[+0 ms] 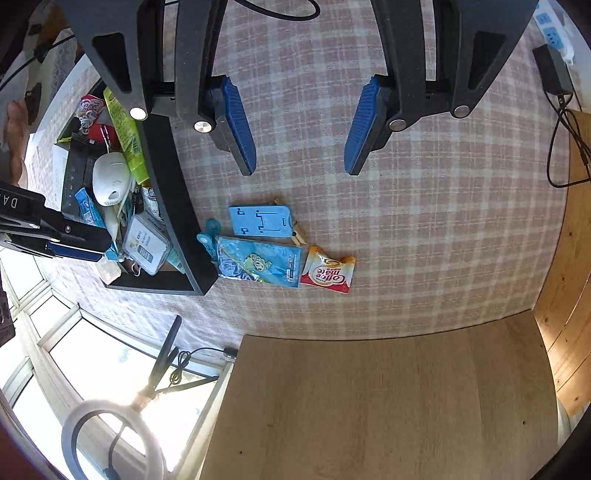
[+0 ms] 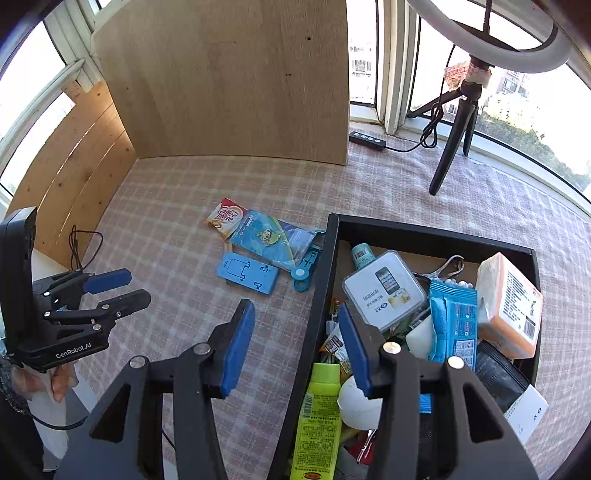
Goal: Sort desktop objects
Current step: 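Move both grippers to the blue card packet and blue phone stand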
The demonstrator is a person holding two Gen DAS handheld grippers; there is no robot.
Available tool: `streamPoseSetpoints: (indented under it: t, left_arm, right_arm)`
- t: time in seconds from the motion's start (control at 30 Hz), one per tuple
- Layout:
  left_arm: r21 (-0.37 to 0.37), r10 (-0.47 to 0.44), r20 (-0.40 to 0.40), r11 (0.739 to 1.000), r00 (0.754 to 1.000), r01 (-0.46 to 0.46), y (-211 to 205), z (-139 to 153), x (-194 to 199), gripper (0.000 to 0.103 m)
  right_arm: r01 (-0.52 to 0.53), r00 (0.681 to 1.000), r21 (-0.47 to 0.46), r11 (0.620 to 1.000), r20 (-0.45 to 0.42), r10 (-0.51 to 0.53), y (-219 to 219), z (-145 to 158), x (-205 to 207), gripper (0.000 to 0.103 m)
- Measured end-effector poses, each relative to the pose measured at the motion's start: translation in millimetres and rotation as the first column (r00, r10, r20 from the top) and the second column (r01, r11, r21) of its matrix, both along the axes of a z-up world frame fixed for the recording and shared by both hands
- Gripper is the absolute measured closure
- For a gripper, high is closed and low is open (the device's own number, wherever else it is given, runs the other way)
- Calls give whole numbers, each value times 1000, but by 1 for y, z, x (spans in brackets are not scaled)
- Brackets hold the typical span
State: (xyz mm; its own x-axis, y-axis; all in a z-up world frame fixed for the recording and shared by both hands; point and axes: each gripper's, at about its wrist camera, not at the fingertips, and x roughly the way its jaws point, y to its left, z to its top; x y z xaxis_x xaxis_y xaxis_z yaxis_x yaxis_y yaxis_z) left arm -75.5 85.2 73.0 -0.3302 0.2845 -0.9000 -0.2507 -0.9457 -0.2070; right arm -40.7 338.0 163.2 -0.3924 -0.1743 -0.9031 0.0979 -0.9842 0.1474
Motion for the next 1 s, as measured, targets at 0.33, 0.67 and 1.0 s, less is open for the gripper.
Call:
streamPoseSetpoints:
  t: [0.33,0.67,1.0]
  left_arm:
    - [114,-13,126,994,992,-1,22,-54,10,62]
    - [116,20,164,992,986,-39,18,-79,-1,67]
    - [120,24,173,992,985,-46,-8,-87,3,67]
  right_arm:
    - [0,993,-69,998,115,8,-20,-45,-83,59]
    - [38,966,-39,998,256,-27,-30,-122,-172,80]
    - [17,943,12,1000,332,-20,-53,-141,-152,83]
